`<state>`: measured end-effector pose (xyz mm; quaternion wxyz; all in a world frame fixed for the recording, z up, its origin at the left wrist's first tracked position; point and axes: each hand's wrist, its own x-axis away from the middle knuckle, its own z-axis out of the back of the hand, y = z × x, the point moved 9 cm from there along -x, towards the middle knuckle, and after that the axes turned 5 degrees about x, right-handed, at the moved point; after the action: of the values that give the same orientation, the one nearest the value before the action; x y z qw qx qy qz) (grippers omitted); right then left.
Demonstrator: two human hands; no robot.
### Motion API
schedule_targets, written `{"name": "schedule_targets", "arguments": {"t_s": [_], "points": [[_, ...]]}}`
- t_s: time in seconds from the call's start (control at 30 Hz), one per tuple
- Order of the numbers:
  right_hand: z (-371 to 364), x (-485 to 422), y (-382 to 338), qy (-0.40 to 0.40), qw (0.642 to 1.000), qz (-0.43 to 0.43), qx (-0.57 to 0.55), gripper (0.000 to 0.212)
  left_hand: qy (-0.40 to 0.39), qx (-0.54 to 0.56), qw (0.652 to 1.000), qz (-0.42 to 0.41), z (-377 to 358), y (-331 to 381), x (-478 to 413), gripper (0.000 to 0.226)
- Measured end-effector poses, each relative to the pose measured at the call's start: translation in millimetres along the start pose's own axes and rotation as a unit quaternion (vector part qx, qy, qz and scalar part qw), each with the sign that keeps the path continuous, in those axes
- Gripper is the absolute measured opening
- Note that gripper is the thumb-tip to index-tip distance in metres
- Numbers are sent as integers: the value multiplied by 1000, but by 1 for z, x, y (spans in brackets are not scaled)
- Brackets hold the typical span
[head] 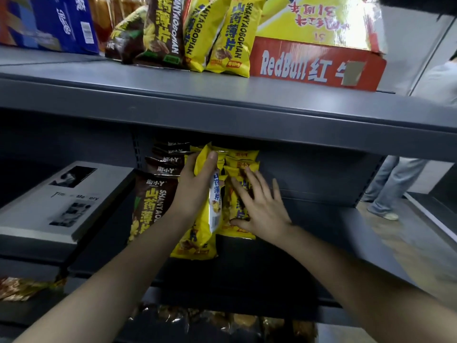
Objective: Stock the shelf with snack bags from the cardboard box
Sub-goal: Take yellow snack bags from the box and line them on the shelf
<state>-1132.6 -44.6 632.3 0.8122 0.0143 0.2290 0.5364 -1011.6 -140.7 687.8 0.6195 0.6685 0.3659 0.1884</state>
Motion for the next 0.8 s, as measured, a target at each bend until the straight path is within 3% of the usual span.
{"name": "schedule_targets", "arguments": {"t_s": [0.4,0.5,0.6,0.67,0.73,0.8], "points": [[-30,-20,-5,-69,996,43,40,113,16,-14,1000,10,3,-3,1,94],[-26,-20,-6,-79,995,46,39,112,13,-12,1000,9,0,1,4,84],[-8,-16,-6,-73,996,39,-35,107,-4,-23,1000,1,-9,6,6,59],[18,-11,0,-29,993,7,-115,88,-9,-46,999,-11,-16,10,9,45],[45,-3,11,32,980,-29,-196,52,-11,-65,997,-30,-27,13,14,46],[60,9,22,54,938,-69,-336,28,-13,-95,994,-46,-42,14,18,55]]}}
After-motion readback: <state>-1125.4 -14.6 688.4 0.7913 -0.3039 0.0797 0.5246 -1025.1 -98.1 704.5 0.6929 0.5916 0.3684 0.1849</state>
